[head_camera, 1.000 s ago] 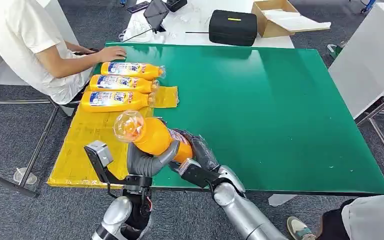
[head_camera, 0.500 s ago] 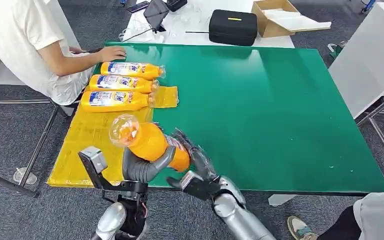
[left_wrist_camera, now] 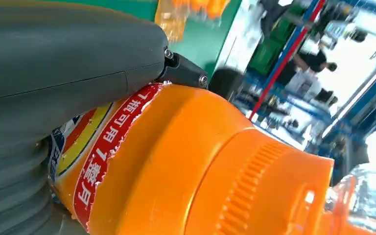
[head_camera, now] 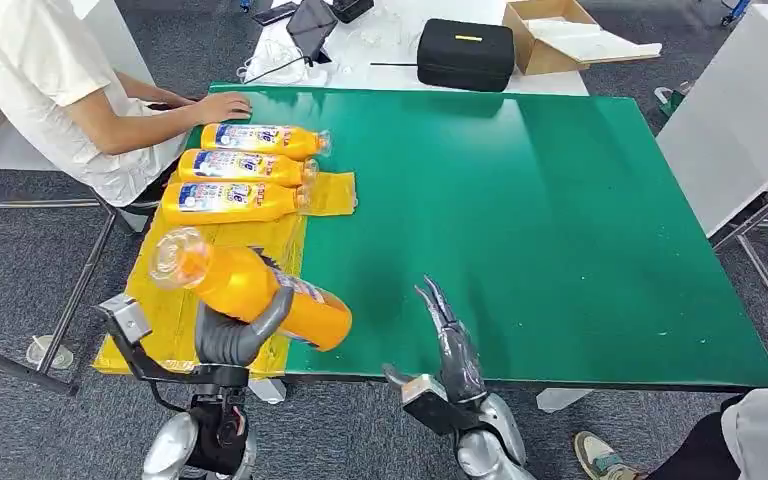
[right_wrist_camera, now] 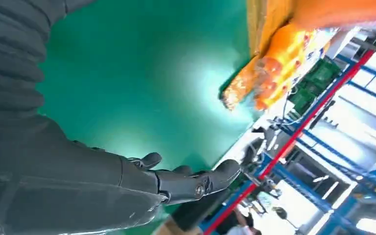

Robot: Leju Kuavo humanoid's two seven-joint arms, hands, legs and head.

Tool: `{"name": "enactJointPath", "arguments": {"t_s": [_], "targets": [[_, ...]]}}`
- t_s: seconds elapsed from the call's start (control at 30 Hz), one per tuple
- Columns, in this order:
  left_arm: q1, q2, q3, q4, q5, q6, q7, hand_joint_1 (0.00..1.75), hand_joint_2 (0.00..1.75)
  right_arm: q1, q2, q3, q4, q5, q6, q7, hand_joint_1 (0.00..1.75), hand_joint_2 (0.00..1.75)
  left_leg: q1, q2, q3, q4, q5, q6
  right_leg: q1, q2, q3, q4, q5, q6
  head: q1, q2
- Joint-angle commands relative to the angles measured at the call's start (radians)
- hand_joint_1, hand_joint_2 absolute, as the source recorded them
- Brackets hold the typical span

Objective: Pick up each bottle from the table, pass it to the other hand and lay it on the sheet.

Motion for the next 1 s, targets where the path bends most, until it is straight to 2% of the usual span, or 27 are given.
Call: {"name": "enactJointPath", "arguments": {"t_s": [0.03,0.07,0.13,0.2,0.37,0.47,0.73,0.8,1.0], "targets": [[-0.038,0.034,0.019,0.061,-0.293,0.180,-0.074,1.75,1.75,0.039,0.008,-0.078,0.035,-0.036,-0.024,-0.038,0.00,1.75,0.000,-0.001,0.003,-0.001,0.000,0.000,0.000,0.000,0.003,-0.001,-0.001,-0.001,0.000,0.000],[-0.049,0.044,0.000,0.083,-0.422,0.263,-0.091,1.75,1.75,0.044,0.005,-0.082,0.024,-0.060,-0.021,-0.038,0.00,1.75,0.001,-0.001,0.006,0.000,-0.002,0.000,0.001,-0.001,0.006,-0.001,-0.002,-0.002,0.000,0.000],[-0.073,0.063,-0.027,0.140,-0.578,0.317,-0.029,1.75,1.75,0.042,0.002,-0.081,0.014,-0.080,-0.034,-0.038,0.00,1.75,0.000,-0.001,0.003,-0.001,0.000,0.000,0.000,-0.001,0.003,-0.001,-0.001,-0.001,0.000,0.000],[-0.122,0.082,-0.048,0.259,-0.845,0.399,0.047,1.75,1.75,0.038,-0.002,-0.067,-0.019,-0.116,-0.070,-0.038,0.00,1.75,0.000,-0.001,0.003,-0.001,0.000,0.000,0.000,-0.001,0.003,-0.001,0.000,-0.001,0.000,0.000],[-0.133,0.073,-0.035,0.295,-0.848,0.398,0.034,1.75,1.75,0.030,0.000,-0.066,-0.010,-0.117,-0.071,-0.038,0.00,1.75,0.000,0.000,0.008,-0.001,-0.001,0.000,0.001,0.000,0.008,-0.001,-0.002,-0.003,0.000,0.000],[-0.188,0.095,-0.074,0.380,-1.069,0.433,0.100,1.75,1.75,0.017,-0.002,-0.040,-0.048,-0.141,-0.075,-0.038,0.00,1.75,0.000,0.000,0.004,-0.001,0.000,0.000,0.000,0.000,0.004,-0.001,0.000,-0.002,0.000,0.000],[-0.375,0.103,-0.122,0.724,-1.293,0.294,0.187,1.75,1.75,-0.034,0.006,0.015,-0.025,-0.187,-0.046,-0.038,0.00,1.75,0.000,0.000,0.005,-0.001,0.000,0.000,0.001,0.001,0.005,0.000,0.000,-0.002,0.000,0.000],[-0.375,0.103,-0.122,0.724,-1.293,0.294,0.187,1.75,1.75,-0.034,0.006,0.015,-0.025,-0.187,-0.046,-0.038,0.00,1.75,0.001,0.001,0.004,0.000,0.001,-0.001,0.001,0.001,0.004,0.000,0.000,-0.002,0.000,0.000],[-0.465,0.108,-0.160,0.923,-1.369,0.183,0.220,1.75,1.75,-0.044,0.005,0.043,-0.009,-0.218,-0.039,-0.038,0.00,1.75,0.001,0.001,0.006,0.000,-0.001,-0.001,0.001,0.001,0.006,0.000,-0.001,-0.002,0.000,0.000]]}}
